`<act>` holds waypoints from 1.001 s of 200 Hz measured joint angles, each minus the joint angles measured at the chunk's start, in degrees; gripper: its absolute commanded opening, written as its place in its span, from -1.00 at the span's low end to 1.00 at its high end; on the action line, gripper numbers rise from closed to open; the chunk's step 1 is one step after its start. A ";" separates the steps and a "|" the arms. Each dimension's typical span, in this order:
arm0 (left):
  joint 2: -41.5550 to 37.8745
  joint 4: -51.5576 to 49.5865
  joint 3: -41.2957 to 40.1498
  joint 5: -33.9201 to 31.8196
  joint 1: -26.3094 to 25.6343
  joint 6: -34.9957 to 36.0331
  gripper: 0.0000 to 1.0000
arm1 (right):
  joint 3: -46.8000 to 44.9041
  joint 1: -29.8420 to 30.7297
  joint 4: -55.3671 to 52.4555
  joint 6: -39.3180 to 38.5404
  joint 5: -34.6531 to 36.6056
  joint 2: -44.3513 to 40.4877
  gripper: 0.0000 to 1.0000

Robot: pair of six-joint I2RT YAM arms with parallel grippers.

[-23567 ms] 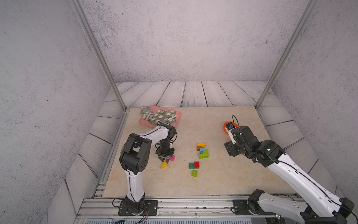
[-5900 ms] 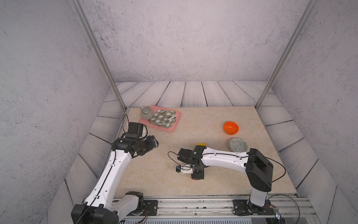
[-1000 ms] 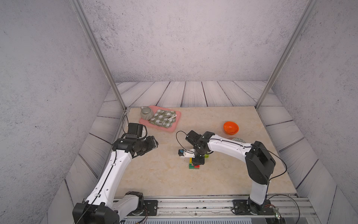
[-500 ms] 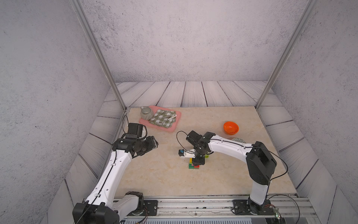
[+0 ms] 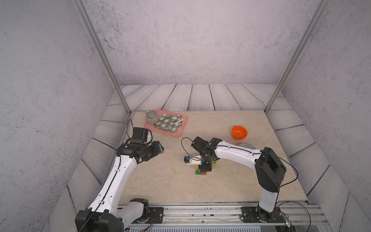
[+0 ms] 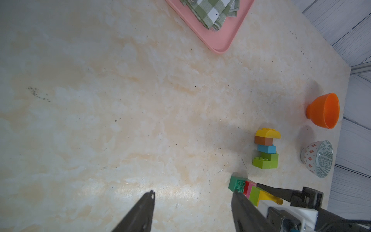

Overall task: Assemble the letter s with lego
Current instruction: Assemble the lego brick with the lego brick.

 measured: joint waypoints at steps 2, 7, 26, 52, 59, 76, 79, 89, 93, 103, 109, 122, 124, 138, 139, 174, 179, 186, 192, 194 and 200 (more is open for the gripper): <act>0.00 0.00 0.00 0.00 0.00 0.00 0.32 | 0.00 0.02 0.02 0.02 -0.02 0.00 -0.85; 0.00 0.00 0.00 0.00 0.00 0.00 0.32 | -0.02 0.04 0.04 0.04 -0.04 0.00 -0.85; 0.00 0.00 0.00 -0.04 0.00 0.02 0.32 | -0.46 0.22 0.33 0.07 -0.04 -0.09 -0.88; 0.00 0.00 0.00 -0.11 0.00 0.02 0.32 | -0.46 0.22 0.28 0.04 -0.52 -0.13 -0.87; 0.00 0.00 0.00 -0.11 0.00 0.00 0.32 | -0.42 0.22 0.28 0.04 -0.63 -0.13 -0.88; 0.00 -0.02 0.00 -0.11 0.00 0.00 0.32 | -0.28 0.22 0.20 0.07 -0.68 -0.09 -0.88; 0.00 -0.02 0.00 -0.11 0.00 0.00 0.32 | -0.22 0.22 0.13 0.07 -0.66 -0.02 -0.88; 0.00 -0.04 0.00 -0.11 0.00 0.00 0.32 | 0.07 0.22 -0.15 0.09 -0.68 0.17 -0.87; 0.00 -0.04 0.02 -0.13 0.00 0.02 0.32 | 0.22 0.22 -0.26 0.09 -0.68 0.28 -0.88; 0.00 -0.11 0.02 -0.13 0.00 0.02 0.32 | 0.57 0.22 -0.55 0.11 -0.68 0.55 -0.88; 0.00 -0.22 0.02 -0.13 0.00 0.02 0.32 | 0.74 0.22 -0.63 0.13 -0.68 0.70 -0.88; 0.00 -0.42 0.02 -0.13 0.00 0.04 0.32 | 1.03 0.26 -0.66 0.09 -0.61 1.40 -0.87; 0.00 -0.46 0.02 -0.13 0.00 0.04 0.32 | 1.11 0.26 -0.66 0.11 -0.61 1.42 -0.87; 0.00 -0.63 0.07 -0.15 0.00 0.09 0.32 | 1.27 0.26 -0.76 -0.02 -0.55 1.62 -0.87; 0.00 -0.66 0.07 -0.15 0.00 0.09 0.32 | 1.27 0.26 -0.76 -0.02 -0.55 1.62 -0.87; 0.00 -0.87 0.07 -0.15 0.00 0.22 0.32 | 1.27 0.26 -0.74 -0.57 -0.63 1.62 -0.87; 0.00 -0.87 0.07 -0.15 0.00 0.24 0.32 | 1.27 0.26 -0.74 -0.70 -0.63 1.62 -0.87; 0.00 -0.90 0.09 -0.15 0.00 0.24 0.32 | 1.27 0.26 -0.74 -0.87 -0.66 1.62 -0.87; 0.00 -0.98 0.15 -0.15 0.00 0.26 0.32 | 1.27 0.26 -0.74 -1.01 -0.68 1.62 -0.87; 0.00 -1.05 0.20 -0.15 0.00 0.26 0.32 | 1.27 0.26 -0.74 -1.11 -0.70 1.62 -0.87; 0.00 -1.14 0.31 -0.15 0.00 0.28 0.32 | 1.27 0.26 -0.74 -1.25 -0.76 1.62 -0.87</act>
